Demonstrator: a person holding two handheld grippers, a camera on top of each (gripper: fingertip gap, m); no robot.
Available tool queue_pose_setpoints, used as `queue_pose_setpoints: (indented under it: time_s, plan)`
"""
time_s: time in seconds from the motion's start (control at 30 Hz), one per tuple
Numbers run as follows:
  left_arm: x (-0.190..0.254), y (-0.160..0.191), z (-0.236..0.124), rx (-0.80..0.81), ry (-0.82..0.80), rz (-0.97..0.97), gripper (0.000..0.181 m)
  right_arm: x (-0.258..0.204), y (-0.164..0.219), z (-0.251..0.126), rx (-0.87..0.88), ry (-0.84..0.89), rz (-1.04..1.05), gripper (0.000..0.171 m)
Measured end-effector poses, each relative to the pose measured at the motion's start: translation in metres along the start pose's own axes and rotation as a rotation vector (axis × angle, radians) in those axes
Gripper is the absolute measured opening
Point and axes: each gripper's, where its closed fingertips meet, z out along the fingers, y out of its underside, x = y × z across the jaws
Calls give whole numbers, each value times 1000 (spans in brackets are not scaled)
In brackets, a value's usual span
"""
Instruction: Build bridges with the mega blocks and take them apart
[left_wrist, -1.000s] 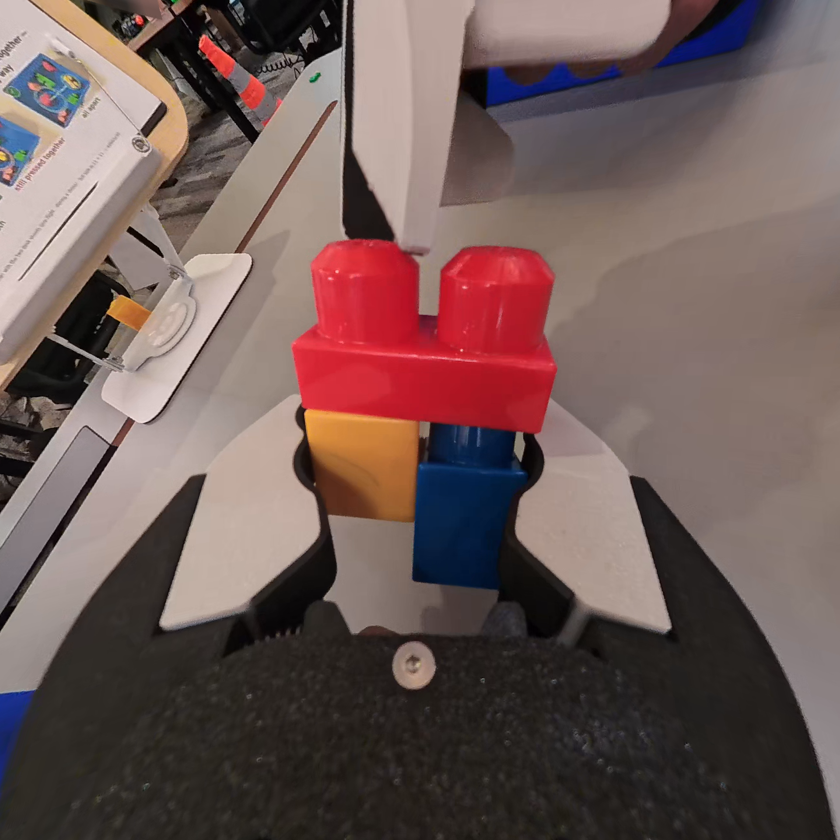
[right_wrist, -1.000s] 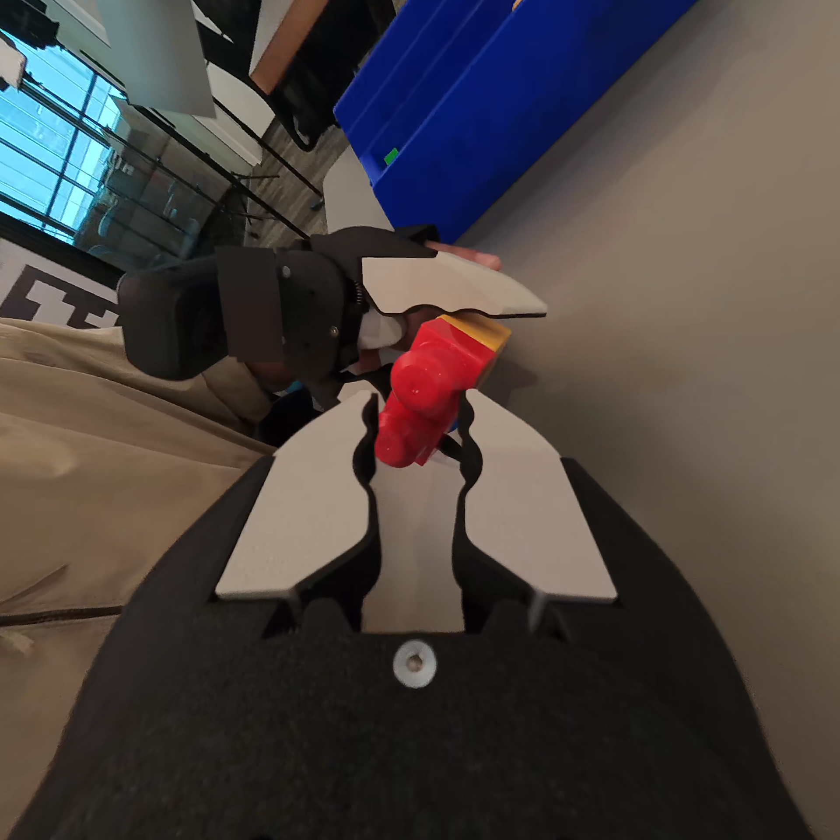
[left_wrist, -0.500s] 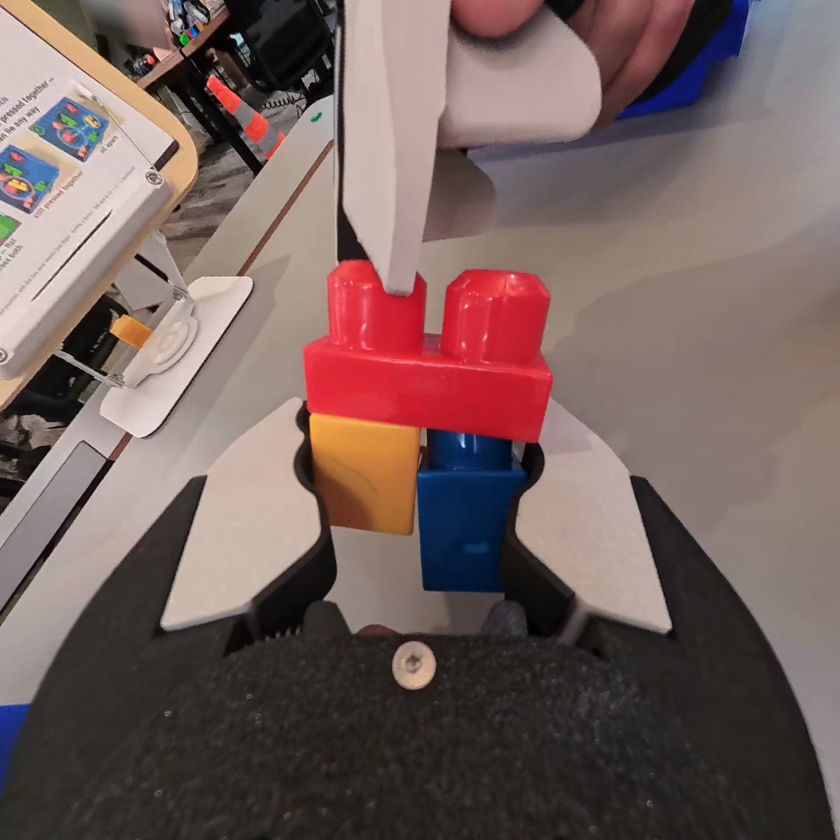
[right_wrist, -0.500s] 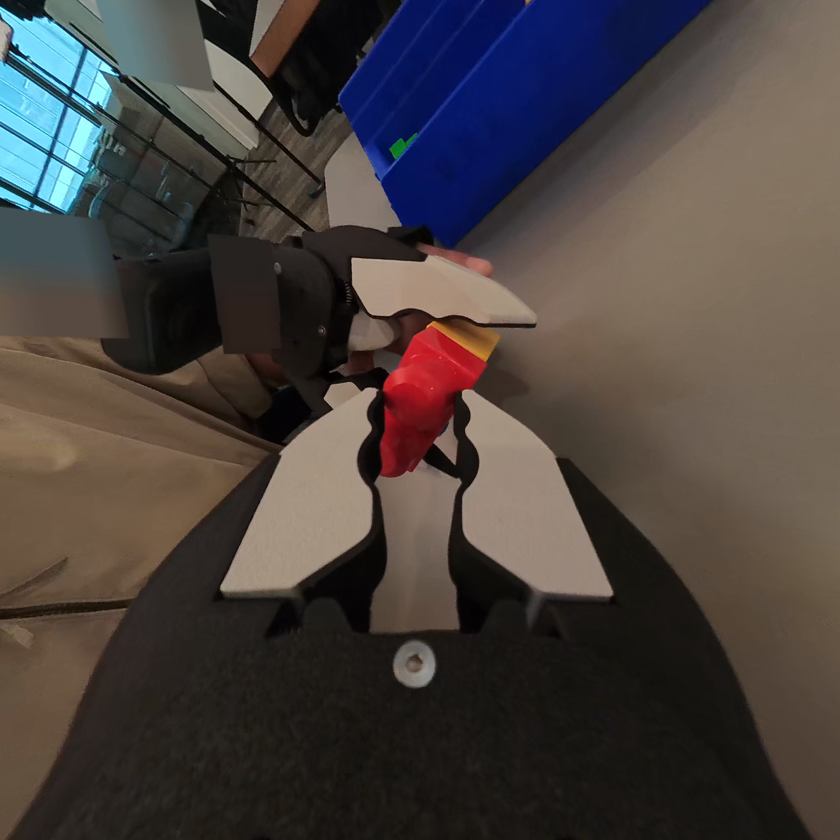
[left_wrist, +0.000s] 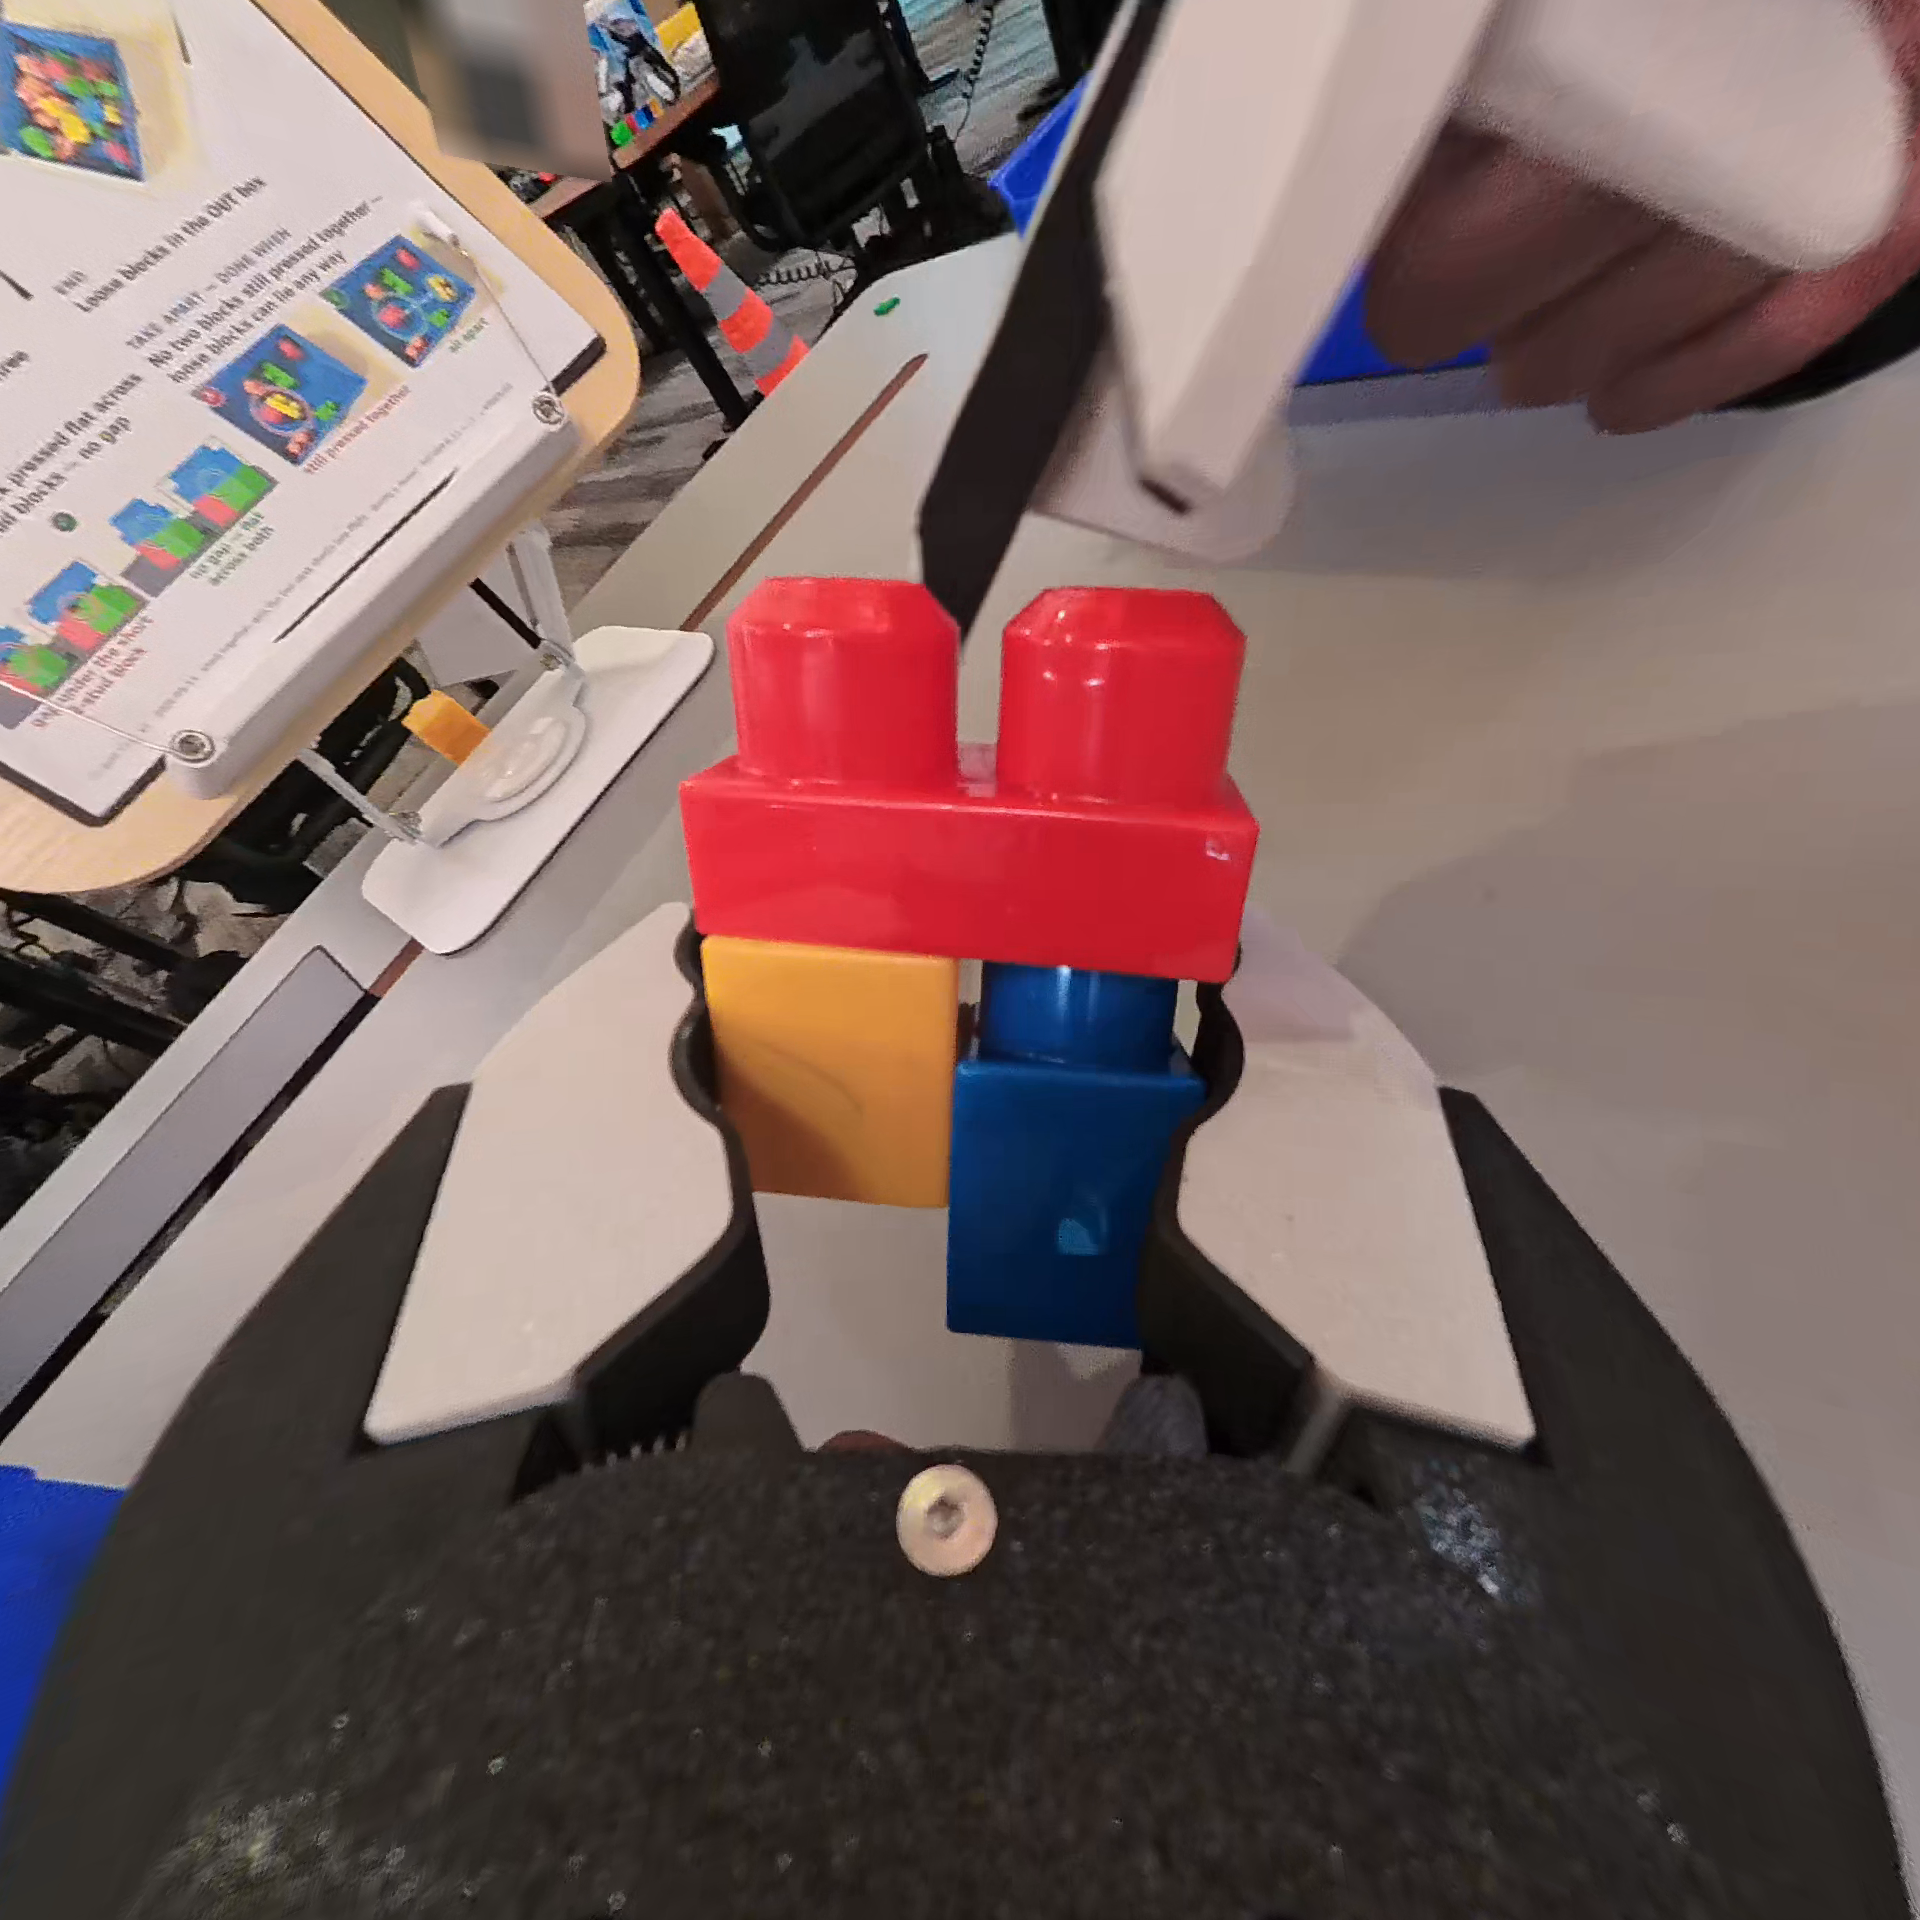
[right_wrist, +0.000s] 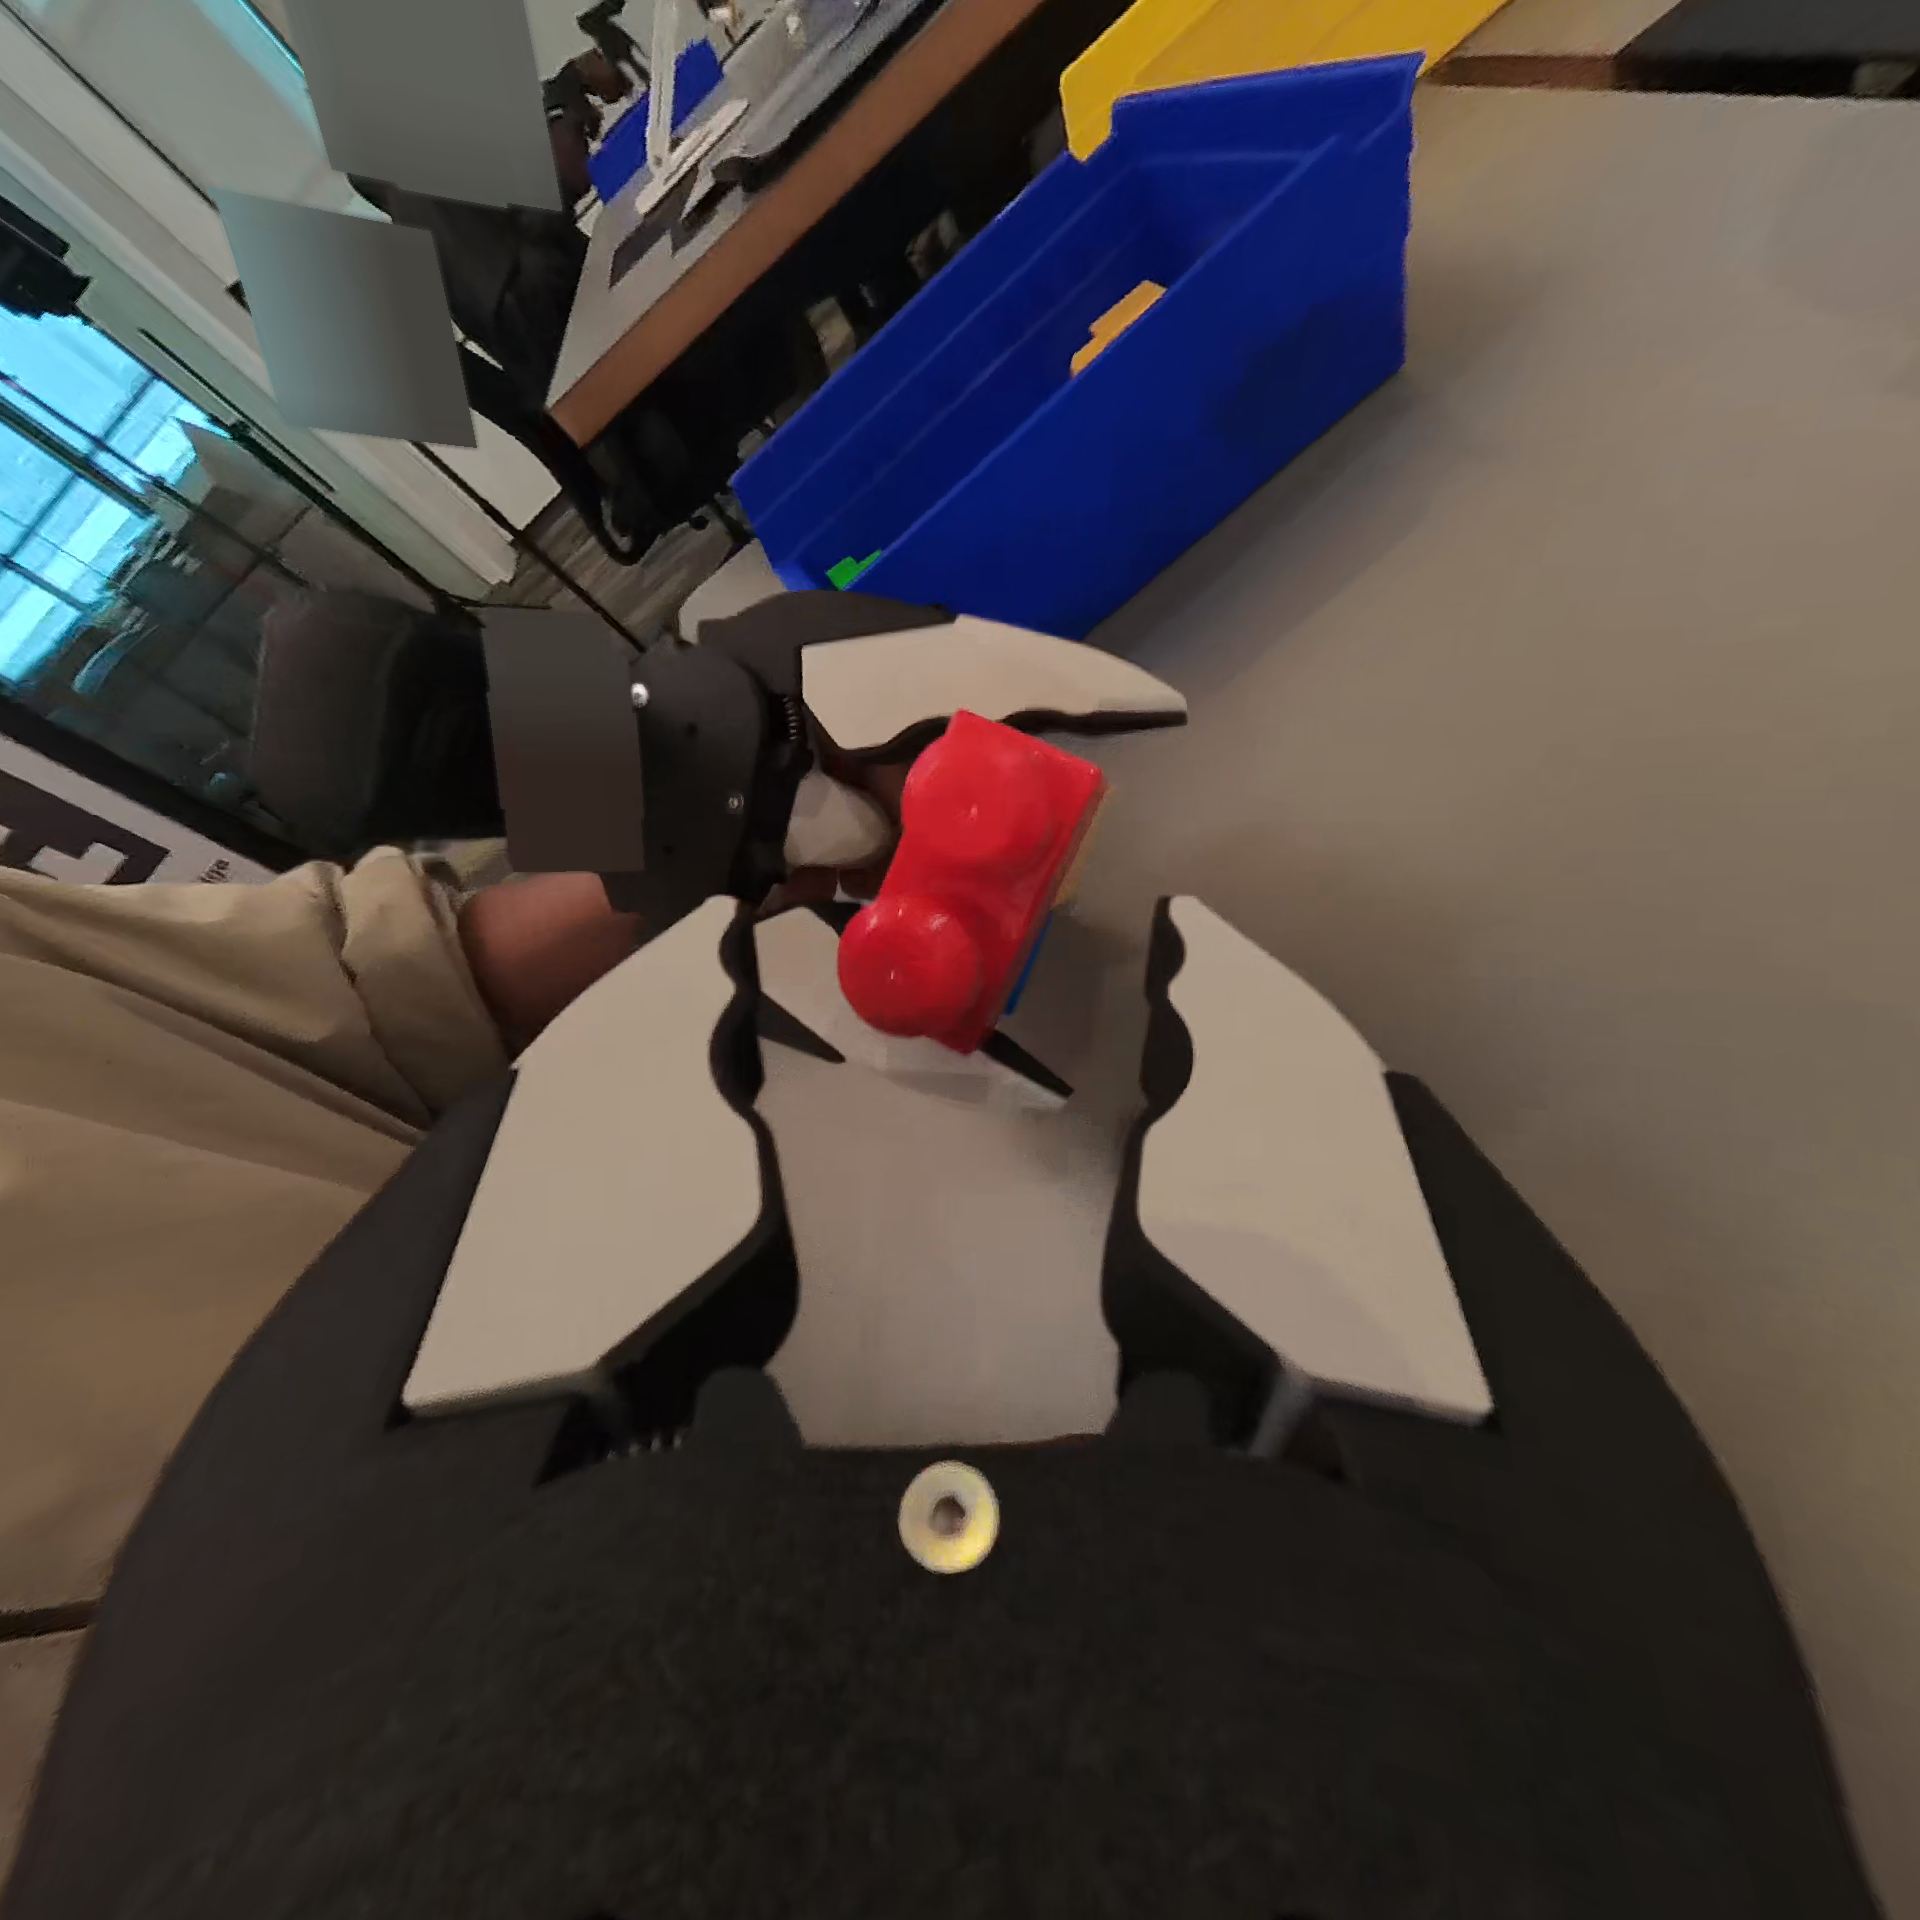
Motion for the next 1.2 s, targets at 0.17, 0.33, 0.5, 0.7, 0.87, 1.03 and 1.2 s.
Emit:
queue_pose_setpoints:
  time_s: [0.17, 0.33, 0.5, 0.7, 0.87, 1.03, 1.2]
  plan:
    - [4, -14, -9, 87, 30, -9, 89, -25, 17, -12, 43, -310, 173, 83]
    - [12, -38, -20, 175, 88, -37, 89, -13, 21, -17, 110, -550, 397, 90]
    - [21, -51, -22, 197, 116, -3, 89, -34, 21, -1, 91, -672, 435, 102]
    - [32, -53, -17, 193, 123, 48, 89, -50, 16, 5, 113, -775, 463, 111]
    - [39, -56, -13, 205, 138, 46, 89, -52, 18, 6, 121, -837, 504, 113]
    - [40, -51, -11, 213, 161, -14, 89, -44, 21, 8, 109, -772, 489, 104]
    - [36, -51, -11, 228, 158, -32, 90, -40, 20, 8, 96, -736, 483, 98]
